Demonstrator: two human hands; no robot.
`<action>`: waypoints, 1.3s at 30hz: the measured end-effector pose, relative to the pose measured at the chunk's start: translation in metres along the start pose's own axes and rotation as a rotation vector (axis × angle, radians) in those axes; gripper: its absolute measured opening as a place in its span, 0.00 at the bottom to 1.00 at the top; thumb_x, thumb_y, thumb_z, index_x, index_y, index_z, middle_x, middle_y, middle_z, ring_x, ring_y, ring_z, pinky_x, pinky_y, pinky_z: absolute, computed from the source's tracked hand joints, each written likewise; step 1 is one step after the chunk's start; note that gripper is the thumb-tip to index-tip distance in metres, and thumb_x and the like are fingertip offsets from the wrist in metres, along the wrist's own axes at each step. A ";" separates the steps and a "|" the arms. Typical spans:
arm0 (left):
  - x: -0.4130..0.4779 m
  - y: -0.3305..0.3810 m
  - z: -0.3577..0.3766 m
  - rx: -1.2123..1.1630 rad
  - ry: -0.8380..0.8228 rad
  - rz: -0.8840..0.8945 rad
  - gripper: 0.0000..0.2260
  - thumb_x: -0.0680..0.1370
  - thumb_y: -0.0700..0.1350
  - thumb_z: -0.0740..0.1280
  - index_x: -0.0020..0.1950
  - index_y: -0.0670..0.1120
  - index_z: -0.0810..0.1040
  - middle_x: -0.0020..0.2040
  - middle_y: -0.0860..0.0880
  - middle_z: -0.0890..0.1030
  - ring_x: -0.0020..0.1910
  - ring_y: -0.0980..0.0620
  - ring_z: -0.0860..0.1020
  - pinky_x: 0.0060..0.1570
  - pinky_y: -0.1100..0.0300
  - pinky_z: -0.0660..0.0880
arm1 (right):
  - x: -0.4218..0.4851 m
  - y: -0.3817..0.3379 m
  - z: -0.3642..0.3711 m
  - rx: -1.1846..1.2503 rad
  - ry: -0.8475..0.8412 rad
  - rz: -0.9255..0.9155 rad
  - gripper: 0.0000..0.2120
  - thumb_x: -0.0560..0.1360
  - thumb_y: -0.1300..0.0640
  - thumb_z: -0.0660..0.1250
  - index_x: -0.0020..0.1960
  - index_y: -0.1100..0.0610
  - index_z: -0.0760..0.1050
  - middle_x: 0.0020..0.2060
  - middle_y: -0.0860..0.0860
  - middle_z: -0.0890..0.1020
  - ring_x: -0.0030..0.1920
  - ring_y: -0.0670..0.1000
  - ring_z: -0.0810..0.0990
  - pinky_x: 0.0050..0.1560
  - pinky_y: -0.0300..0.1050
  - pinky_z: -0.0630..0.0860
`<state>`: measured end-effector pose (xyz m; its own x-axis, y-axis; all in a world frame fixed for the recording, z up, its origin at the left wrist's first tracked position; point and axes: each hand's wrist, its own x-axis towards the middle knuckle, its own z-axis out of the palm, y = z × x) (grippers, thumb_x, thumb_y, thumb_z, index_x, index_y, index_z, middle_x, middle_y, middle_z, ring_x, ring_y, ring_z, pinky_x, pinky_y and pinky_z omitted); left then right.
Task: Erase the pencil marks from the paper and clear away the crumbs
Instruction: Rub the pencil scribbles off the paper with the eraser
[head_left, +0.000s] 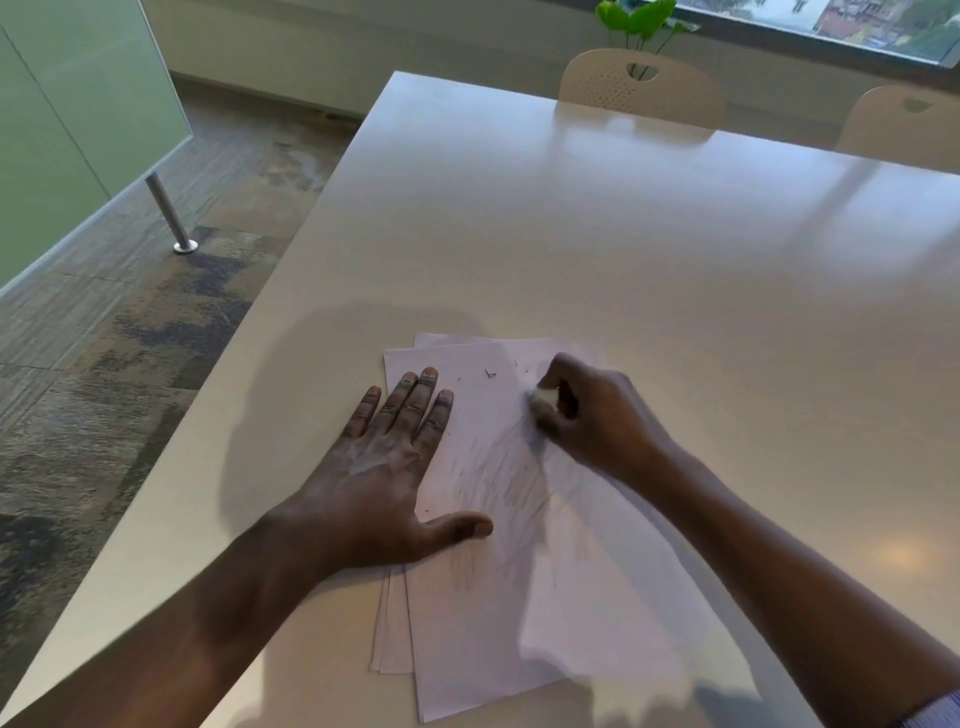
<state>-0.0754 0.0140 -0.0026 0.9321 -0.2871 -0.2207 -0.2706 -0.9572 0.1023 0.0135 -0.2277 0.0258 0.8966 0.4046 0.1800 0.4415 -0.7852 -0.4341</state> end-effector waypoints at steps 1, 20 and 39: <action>0.000 0.000 -0.001 0.003 0.001 -0.003 0.57 0.64 0.85 0.38 0.78 0.49 0.23 0.77 0.49 0.21 0.77 0.52 0.22 0.79 0.48 0.32 | 0.008 0.008 -0.003 -0.007 0.048 0.056 0.06 0.73 0.53 0.71 0.45 0.53 0.75 0.30 0.46 0.76 0.29 0.47 0.73 0.32 0.45 0.69; 0.000 0.001 -0.002 -0.009 -0.015 -0.006 0.57 0.64 0.84 0.39 0.78 0.49 0.23 0.78 0.49 0.21 0.76 0.51 0.22 0.79 0.48 0.31 | 0.032 0.000 0.005 0.025 0.018 -0.003 0.05 0.74 0.55 0.71 0.46 0.54 0.76 0.30 0.48 0.77 0.30 0.50 0.74 0.33 0.46 0.71; -0.002 0.003 -0.003 -0.015 0.013 -0.003 0.59 0.63 0.85 0.40 0.80 0.48 0.26 0.79 0.48 0.23 0.77 0.52 0.23 0.80 0.47 0.34 | -0.011 -0.017 0.001 0.015 0.013 0.092 0.07 0.76 0.53 0.70 0.47 0.54 0.73 0.32 0.45 0.76 0.30 0.45 0.74 0.32 0.45 0.70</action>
<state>-0.0770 0.0119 0.0005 0.9361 -0.2834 -0.2083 -0.2639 -0.9575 0.1164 -0.0040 -0.2183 0.0303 0.9338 0.3247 0.1505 0.3568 -0.8117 -0.4625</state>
